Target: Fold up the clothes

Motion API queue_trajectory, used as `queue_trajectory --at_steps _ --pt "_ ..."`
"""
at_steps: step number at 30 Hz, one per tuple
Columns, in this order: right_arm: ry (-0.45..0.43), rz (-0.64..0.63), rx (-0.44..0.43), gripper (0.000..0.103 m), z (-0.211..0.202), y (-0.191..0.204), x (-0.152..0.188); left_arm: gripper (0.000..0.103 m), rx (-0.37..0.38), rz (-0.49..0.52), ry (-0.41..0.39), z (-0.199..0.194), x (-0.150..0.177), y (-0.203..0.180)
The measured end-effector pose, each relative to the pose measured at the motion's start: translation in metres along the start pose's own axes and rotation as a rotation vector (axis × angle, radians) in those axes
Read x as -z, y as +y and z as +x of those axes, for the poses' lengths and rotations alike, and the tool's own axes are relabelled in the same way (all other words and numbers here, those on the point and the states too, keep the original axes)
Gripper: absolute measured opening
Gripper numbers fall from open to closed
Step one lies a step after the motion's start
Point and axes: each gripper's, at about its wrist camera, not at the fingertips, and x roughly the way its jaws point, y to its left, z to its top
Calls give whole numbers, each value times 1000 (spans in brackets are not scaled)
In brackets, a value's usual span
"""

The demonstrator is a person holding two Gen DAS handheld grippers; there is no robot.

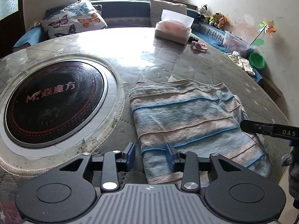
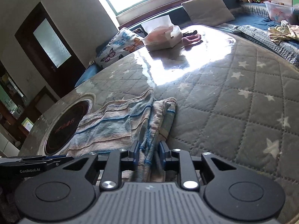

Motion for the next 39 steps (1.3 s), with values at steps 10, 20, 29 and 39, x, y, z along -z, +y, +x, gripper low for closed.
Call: queue_trajectory --at_steps 10,20,29,39 --pt "-4 -2 -8 25 4 2 0 42 -3 4 7 1 -1 -3" --pt "-10 9 -14 17 6 1 2 38 -3 6 13 2 -1 -7" --pt "-18 23 -17 20 6 -1 3 43 -12 8 19 2 -1 -10" --pt "-29 31 -10 15 6 0 3 21 0 13 15 2 -1 -13"
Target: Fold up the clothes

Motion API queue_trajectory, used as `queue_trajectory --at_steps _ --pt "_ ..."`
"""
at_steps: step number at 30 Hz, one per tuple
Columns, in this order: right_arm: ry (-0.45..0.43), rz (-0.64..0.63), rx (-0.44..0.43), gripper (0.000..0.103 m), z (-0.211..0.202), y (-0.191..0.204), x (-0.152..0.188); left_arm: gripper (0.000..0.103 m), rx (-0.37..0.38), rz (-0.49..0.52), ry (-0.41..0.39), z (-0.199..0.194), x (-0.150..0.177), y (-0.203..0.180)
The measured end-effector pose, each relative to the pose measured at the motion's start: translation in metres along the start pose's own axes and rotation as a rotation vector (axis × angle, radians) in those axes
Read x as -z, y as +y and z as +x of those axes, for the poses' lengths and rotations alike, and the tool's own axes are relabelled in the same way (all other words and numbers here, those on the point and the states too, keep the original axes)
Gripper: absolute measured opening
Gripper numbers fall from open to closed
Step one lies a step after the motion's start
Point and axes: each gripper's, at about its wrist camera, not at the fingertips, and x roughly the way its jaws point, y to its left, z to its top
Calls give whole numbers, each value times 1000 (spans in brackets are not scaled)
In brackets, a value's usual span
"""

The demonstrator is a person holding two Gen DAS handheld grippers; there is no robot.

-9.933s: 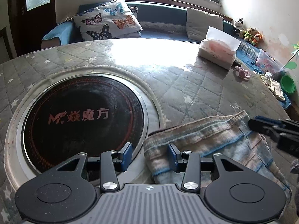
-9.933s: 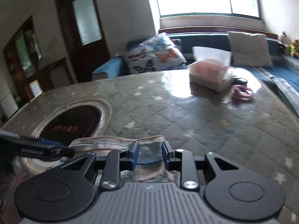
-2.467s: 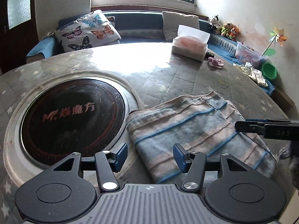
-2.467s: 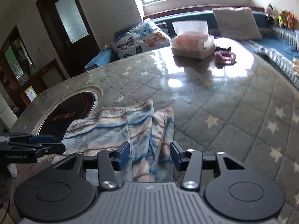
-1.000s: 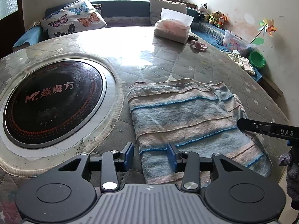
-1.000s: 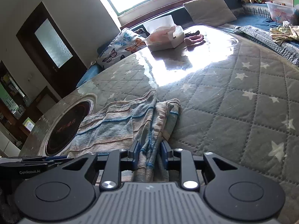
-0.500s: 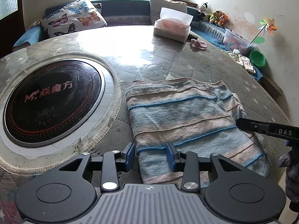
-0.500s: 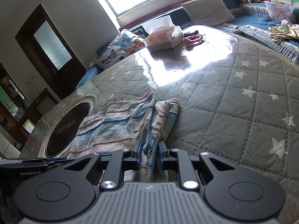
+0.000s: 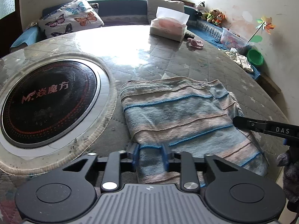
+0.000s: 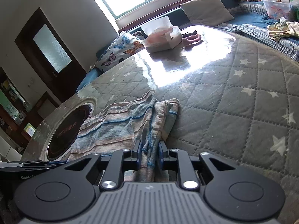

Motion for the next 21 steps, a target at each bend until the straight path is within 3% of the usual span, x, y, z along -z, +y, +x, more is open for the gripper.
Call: queue_trajectory --at_steps 8,14,16,21 --pt "-14 12 4 13 -5 -4 2 17 16 6 1 -1 1 -1" --pt "-14 17 4 17 -6 -4 1 25 5 -2 5 1 -1 2" --pt "-15 15 0 20 -6 -4 0 36 -4 -5 6 2 -1 2" --pt "-16 11 -10 19 -7 -3 -2 32 15 4 7 3 -1 1"
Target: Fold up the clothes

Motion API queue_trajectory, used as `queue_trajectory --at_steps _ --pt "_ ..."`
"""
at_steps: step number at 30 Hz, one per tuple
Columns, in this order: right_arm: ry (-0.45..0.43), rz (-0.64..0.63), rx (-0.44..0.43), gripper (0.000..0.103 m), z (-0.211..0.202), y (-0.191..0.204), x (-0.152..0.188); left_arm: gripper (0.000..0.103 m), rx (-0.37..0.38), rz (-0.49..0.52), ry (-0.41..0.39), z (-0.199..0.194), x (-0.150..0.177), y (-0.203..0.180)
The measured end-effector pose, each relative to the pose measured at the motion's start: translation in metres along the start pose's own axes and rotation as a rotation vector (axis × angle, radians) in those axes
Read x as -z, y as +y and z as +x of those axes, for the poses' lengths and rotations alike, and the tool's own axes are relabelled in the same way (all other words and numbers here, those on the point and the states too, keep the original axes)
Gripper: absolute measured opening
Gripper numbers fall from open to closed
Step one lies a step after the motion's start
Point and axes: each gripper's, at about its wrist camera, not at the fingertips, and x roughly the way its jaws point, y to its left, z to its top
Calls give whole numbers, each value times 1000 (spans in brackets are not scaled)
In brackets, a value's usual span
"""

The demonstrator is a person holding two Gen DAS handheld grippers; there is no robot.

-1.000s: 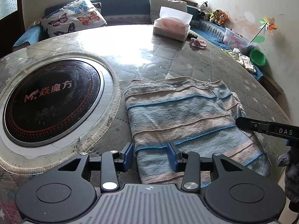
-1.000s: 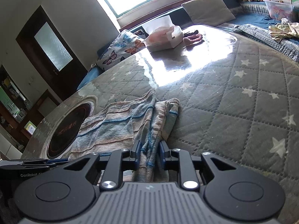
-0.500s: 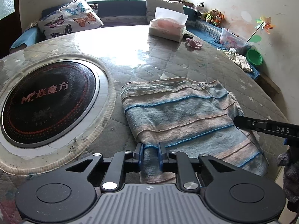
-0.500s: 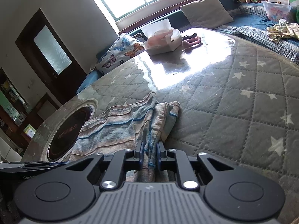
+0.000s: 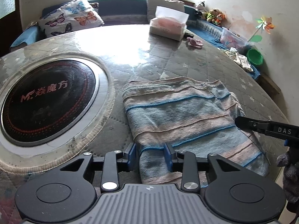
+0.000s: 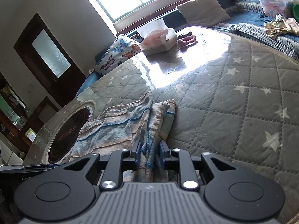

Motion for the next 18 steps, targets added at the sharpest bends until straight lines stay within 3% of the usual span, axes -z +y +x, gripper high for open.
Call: queue_trajectory --at_steps 1,6,18 --pt "0 -1 -2 17 0 0 0 24 9 -5 3 0 -1 1" --pt "-2 -5 -12 12 -1 1 -3 11 17 -16 -3 -3 -4 2" --pt "-67 -98 -27 10 -7 23 -38 9 -1 50 -86 -13 -45 -22"
